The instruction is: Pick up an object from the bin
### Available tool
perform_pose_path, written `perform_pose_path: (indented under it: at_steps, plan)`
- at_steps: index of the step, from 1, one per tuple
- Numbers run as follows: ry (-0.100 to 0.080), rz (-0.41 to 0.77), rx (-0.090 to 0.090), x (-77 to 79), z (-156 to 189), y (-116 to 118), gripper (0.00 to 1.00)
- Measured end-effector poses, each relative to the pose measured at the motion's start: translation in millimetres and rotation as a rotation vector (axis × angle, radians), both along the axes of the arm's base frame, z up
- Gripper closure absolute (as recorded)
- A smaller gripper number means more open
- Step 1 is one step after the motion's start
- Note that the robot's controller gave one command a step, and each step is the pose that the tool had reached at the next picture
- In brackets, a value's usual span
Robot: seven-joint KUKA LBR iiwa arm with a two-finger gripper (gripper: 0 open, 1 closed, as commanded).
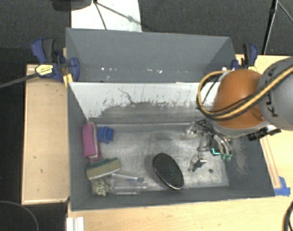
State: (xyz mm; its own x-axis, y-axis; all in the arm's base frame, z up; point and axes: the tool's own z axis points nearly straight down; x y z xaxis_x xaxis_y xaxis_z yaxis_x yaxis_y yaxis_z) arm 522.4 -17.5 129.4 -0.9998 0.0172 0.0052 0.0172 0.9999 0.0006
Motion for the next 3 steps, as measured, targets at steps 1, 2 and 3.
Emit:
perform_pose_path:
  at_steps: [1,2,3]
  plan:
    - [-0.007,-0.022,0.001,-42.3,-40,44,0.00]
    - [-0.008,-0.112,0.004,-30.1,-35,128,0.00]
    - [-0.007,-0.116,0.000,-30.2,-36,122,1.00]
